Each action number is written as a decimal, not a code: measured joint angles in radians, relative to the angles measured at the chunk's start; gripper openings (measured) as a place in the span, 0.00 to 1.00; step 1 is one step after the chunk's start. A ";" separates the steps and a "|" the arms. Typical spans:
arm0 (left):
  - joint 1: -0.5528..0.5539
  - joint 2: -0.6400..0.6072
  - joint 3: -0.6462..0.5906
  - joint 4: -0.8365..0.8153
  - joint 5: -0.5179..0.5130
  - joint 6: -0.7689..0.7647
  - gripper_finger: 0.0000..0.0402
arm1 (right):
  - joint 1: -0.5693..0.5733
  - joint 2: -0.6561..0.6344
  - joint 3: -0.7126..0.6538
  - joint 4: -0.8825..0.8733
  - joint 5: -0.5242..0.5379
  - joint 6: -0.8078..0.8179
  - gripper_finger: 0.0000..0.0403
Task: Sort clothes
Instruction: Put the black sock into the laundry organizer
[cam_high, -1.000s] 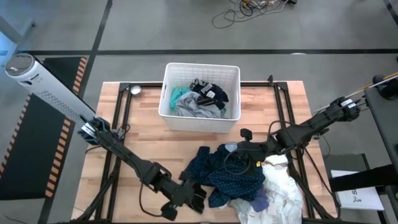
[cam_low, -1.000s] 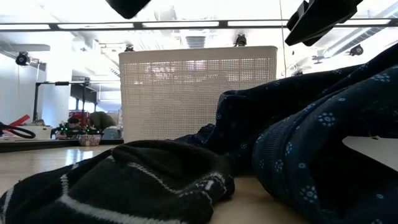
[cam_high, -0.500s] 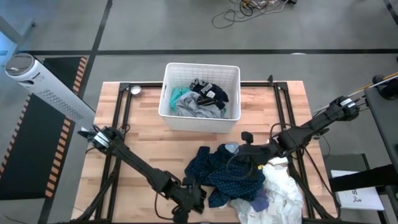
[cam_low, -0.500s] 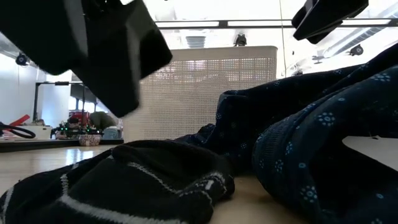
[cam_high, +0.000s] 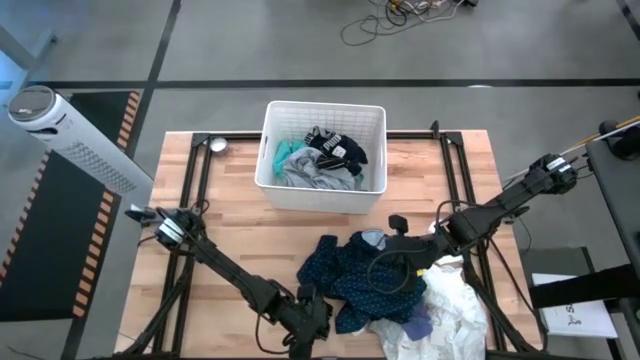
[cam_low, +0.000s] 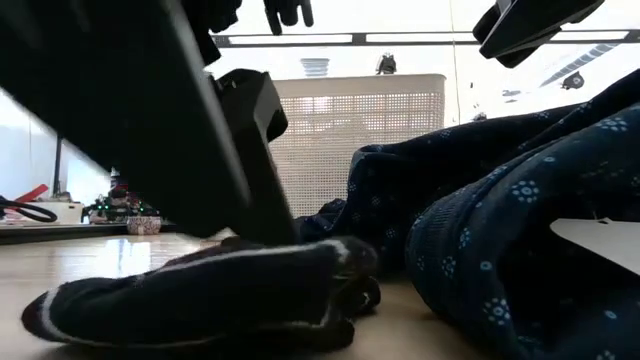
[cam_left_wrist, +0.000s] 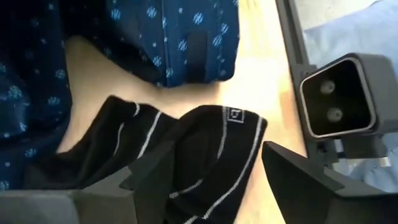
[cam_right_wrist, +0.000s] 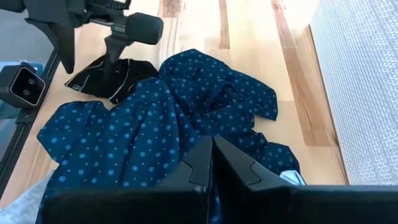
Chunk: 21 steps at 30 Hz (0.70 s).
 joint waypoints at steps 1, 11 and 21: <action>0.000 0.004 0.000 0.000 -0.001 0.000 0.58 | 0.000 0.000 0.000 0.000 0.000 0.000 0.00; -0.001 0.043 0.004 -0.014 -0.010 0.001 0.51 | 0.000 0.000 0.000 0.000 0.001 -0.011 0.00; 0.001 0.040 0.004 -0.064 -0.007 0.019 0.14 | 0.000 0.000 0.000 0.000 0.003 -0.011 0.00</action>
